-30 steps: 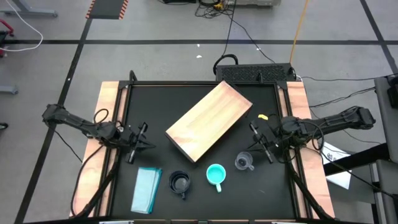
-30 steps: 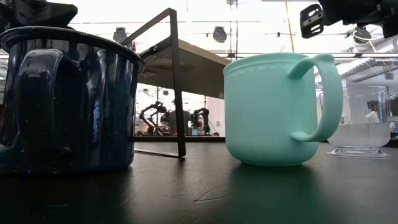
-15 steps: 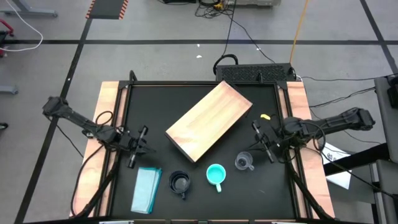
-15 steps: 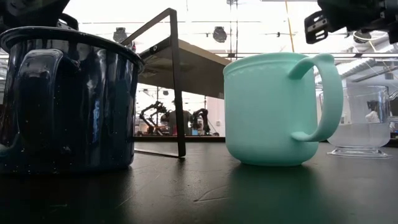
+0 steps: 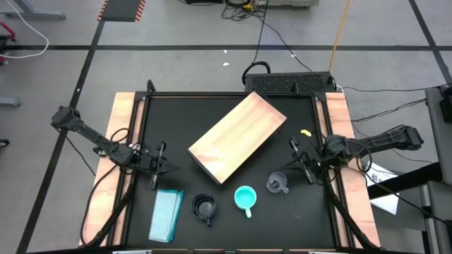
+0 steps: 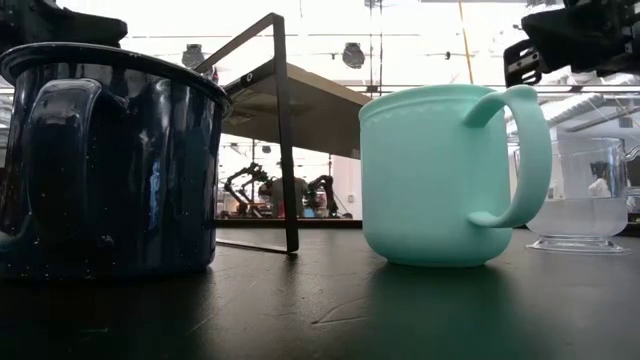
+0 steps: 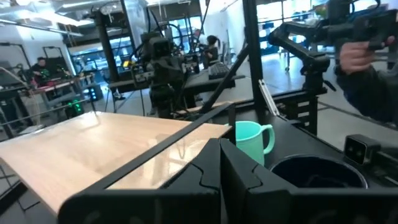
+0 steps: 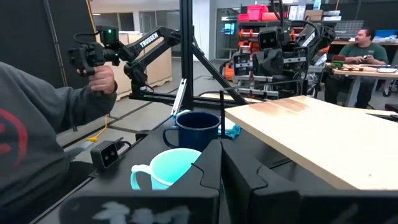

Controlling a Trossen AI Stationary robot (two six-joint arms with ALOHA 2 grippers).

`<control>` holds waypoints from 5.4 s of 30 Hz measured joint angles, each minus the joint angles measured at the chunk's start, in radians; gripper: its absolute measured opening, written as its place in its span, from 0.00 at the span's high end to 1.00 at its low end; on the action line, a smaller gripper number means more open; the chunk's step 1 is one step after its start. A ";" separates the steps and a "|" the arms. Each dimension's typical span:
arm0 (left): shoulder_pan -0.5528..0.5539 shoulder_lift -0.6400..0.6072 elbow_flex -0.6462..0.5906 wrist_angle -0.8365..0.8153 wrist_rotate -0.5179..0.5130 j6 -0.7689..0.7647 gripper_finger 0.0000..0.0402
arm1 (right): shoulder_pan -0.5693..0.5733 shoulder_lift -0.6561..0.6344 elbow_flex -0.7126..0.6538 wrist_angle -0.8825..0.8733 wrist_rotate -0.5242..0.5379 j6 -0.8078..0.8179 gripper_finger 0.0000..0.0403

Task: Stack small to large cups/mugs on shelf
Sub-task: Put the dark blue cup on the shelf

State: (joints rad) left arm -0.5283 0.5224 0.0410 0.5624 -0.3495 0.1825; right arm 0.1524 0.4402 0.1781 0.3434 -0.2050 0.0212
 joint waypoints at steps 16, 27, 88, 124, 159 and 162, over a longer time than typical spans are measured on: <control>-0.169 -0.041 0.000 -0.019 -0.245 0.077 1.00 | 0.000 -0.032 -0.158 0.202 0.000 0.016 1.00; -0.260 -0.067 0.000 -0.079 -0.422 0.026 1.00 | 0.000 -0.033 -0.161 0.200 -0.004 -0.060 1.00; -0.166 0.494 0.392 -0.187 -0.084 -0.188 1.00 | 0.000 -0.032 -0.164 0.206 -0.006 -0.060 1.00; -0.052 0.720 0.684 -0.410 0.071 -0.211 1.00 | 0.000 -0.033 -0.164 0.214 -0.006 -0.067 1.00; -0.057 0.767 0.902 -0.777 0.183 -0.302 1.00 | 0.000 -0.033 -0.164 0.206 -0.006 -0.062 1.00; -0.062 0.810 0.902 -0.770 0.188 -0.312 1.00 | 0.000 -0.032 -0.164 0.206 -0.006 -0.061 1.00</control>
State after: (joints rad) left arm -0.5905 1.3323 0.9428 -0.2075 -0.1612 -0.1291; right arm 0.1520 0.4077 0.0143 0.5495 -0.2111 -0.0398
